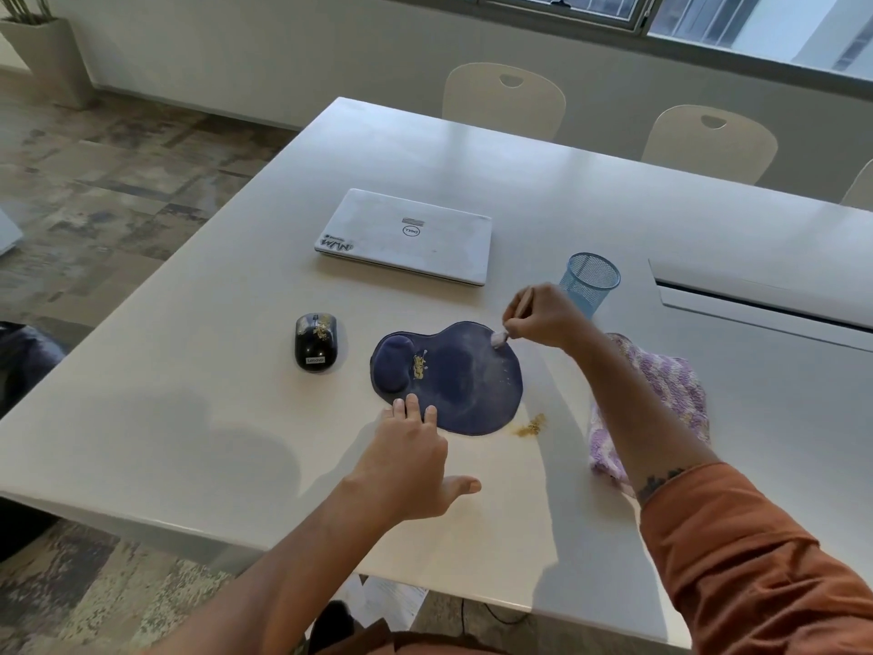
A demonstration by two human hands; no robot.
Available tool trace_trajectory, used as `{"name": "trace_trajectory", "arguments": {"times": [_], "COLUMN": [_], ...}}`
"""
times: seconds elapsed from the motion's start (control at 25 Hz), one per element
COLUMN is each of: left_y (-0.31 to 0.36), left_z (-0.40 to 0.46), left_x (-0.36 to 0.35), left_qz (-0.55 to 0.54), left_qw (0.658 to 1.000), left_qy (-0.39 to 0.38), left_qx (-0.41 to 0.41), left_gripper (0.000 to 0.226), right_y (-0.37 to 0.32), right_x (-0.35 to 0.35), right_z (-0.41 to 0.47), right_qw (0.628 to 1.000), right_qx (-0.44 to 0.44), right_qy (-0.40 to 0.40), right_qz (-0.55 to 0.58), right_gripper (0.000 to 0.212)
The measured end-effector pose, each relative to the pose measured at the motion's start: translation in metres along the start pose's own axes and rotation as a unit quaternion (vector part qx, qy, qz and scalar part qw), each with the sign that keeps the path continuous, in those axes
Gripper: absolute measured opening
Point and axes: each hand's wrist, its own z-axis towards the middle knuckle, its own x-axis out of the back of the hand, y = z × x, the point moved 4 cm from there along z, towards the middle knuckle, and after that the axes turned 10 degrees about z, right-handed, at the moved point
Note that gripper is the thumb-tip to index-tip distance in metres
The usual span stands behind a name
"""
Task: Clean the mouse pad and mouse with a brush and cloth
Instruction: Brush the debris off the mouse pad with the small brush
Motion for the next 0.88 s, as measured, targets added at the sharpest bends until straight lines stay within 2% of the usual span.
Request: {"name": "trace_trajectory", "arguments": {"times": [0.12,0.24,0.36,0.56,0.64,0.76,0.88], "left_y": [0.001,0.001,0.001,0.001,0.001,0.001,0.001], "left_z": [0.000,0.001,0.001,0.001,0.000,-0.001,-0.002], "left_x": [0.000,0.000,0.000,-0.001,0.000,0.003,0.003], "left_qz": [0.001,0.008,0.008,0.005,0.005,0.005,0.004], "left_qw": [1.000,1.000,1.000,1.000,1.000,1.000,1.000], "left_qy": [0.000,-0.002,0.001,0.004,0.002,0.000,0.000], "left_qx": [0.000,-0.001,-0.001,0.000,-0.004,-0.006,-0.005], "left_gripper": [0.102,0.103,0.105,0.105,0.103,0.101,0.101], "right_y": [0.003,0.004,0.006,0.005,-0.005,-0.018,-0.010], "right_x": [0.007,-0.003,-0.006,0.003,0.006,0.003,-0.009], "right_z": [-0.001,-0.001,-0.015,-0.044,-0.039,-0.028,-0.032], "right_qw": [0.998,0.995,0.997,0.999,0.998,0.991,0.992], "right_qx": [-0.008,-0.006,-0.004,-0.047,-0.039,0.002,0.001], "right_qy": [0.050,0.083,0.071,-0.005,0.030,0.126,0.122], "right_qz": [0.045,0.059,0.011,-0.019,0.024,0.054,0.040], "right_gripper": [0.004,0.012,0.012,0.007,0.006,0.008,0.010]}}
